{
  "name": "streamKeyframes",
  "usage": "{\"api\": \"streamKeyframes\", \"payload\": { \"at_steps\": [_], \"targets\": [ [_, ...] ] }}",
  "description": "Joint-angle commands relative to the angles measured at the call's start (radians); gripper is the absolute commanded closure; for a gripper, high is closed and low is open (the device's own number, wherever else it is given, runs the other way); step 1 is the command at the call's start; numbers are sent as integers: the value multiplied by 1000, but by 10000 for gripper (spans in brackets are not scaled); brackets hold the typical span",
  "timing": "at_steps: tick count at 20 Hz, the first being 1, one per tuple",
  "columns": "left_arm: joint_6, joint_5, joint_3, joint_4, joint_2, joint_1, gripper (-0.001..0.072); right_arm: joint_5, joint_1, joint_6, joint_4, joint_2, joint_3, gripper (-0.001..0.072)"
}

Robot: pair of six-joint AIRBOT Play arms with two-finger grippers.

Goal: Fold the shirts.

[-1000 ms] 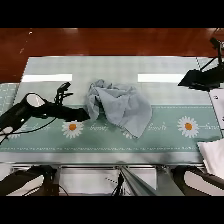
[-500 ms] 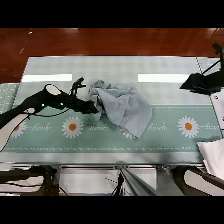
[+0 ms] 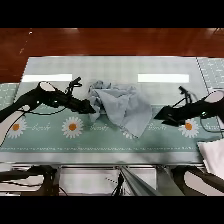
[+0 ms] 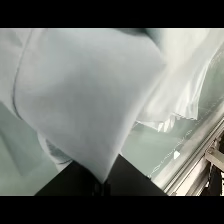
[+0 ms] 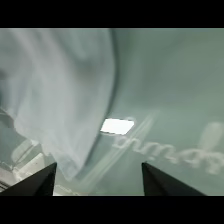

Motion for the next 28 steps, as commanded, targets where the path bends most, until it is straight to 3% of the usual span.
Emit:
{"api": "streamKeyframes", "payload": {
  "at_steps": [1, 7, 10, 11, 12, 13, 16, 21, 28],
  "targets": [
    [2, -14, 1, 1, 24, 11, 671, -207, 144, 4, 138, 4, -141, 137],
    [36, -48, 1, 0, 35, 11, 671, -424, 257, 40, 282, 2, -161, 138],
    [51, -47, 2, 0, 35, 12, 671, -545, 373, 109, 323, -37, -161, 139],
    [51, -48, 2, 0, 35, 15, 671, -575, 411, 113, 349, -54, -161, 245],
    [51, -47, 2, 0, 38, 21, 671, -589, 432, 113, 373, -56, -161, 497],
    [52, -46, 2, 1, 45, 32, 672, -576, 431, 109, 395, -40, -156, 687],
    [52, -37, 4, 1, 118, 100, 673, -484, 366, 25, 392, 95, -98, 694],
    [51, -79, 113, 1, 343, 260, 674, -382, 147, 32, 390, 417, 97, 695],
    [50, -47, 580, 1, 611, 394, 673, -385, -95, 82, 389, 543, 512, 695]
  ]
}}
